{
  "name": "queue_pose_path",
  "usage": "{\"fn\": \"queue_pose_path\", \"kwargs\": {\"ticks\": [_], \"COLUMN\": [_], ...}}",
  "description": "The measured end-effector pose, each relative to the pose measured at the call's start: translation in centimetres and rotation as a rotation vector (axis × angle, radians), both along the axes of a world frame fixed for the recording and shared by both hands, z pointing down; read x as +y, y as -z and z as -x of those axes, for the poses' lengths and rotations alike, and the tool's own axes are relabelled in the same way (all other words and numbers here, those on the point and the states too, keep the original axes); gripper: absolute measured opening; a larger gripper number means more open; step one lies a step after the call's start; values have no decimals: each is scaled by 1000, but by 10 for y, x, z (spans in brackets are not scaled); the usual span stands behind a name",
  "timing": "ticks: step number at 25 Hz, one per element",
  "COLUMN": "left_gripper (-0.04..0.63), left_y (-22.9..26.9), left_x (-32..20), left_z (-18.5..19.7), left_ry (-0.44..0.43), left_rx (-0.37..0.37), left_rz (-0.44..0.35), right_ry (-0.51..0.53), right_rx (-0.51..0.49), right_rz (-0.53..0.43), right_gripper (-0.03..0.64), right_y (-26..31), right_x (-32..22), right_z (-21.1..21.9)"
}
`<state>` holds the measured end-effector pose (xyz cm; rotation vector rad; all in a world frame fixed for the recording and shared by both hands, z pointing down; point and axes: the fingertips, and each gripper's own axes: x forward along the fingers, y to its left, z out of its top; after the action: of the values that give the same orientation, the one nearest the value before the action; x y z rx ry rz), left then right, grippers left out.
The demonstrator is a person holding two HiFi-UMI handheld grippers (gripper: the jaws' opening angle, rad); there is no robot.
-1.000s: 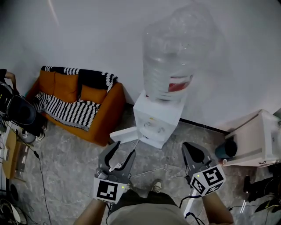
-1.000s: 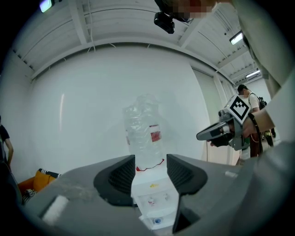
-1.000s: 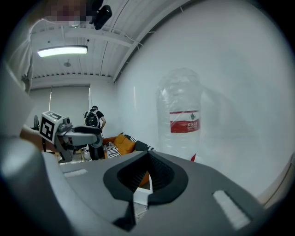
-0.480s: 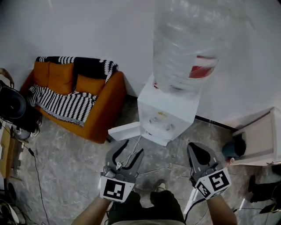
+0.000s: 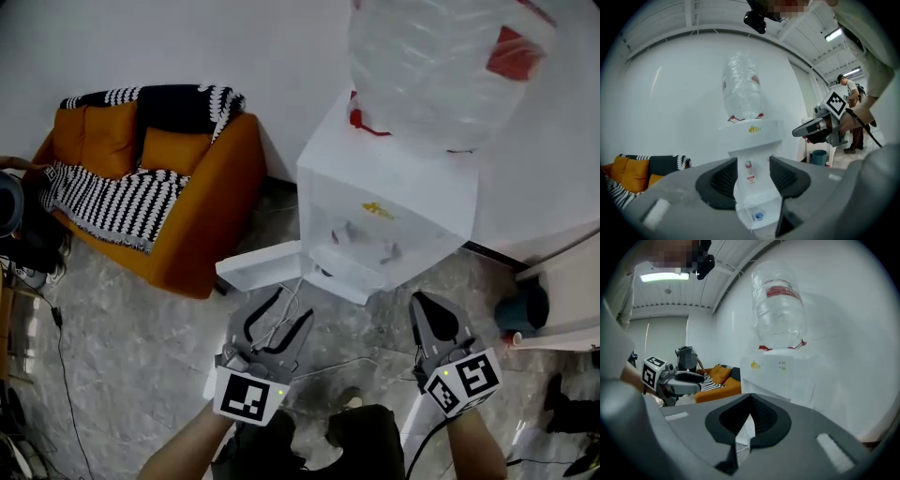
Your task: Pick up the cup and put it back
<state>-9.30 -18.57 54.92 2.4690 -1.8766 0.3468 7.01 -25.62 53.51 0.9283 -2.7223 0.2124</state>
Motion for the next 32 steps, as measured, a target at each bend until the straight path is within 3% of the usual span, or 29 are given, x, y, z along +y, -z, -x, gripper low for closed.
{"fn": "queue_pose_path", "kwargs": {"ticks": [10,15,22,27,32], "left_gripper": [218,219,219,219,232], "left_y": [-144,-214,-304,-351,-384], "left_x": [-37,-49,-58,-70,-81], "left_z": [-2,-7,-6,-5,-14], "left_ry": [-70,-125,-165,-183,-198], "left_rx": [10,30,-43,-46,5], "left_rz": [-51,-20,-26,-35,-27], "right_ry": [25,37,34,20,9], "right_rx": [-18,-39,-64,-57,-87], "right_rz": [-59,-100,-136,-136,-154], "right_gripper": [3,3,3,3,3], "right_y": [-142,-200,-280,-324,-345], "right_x": [-11,-10,-9,-14,-18], "right_z": [14,17,15,7,-3]}}
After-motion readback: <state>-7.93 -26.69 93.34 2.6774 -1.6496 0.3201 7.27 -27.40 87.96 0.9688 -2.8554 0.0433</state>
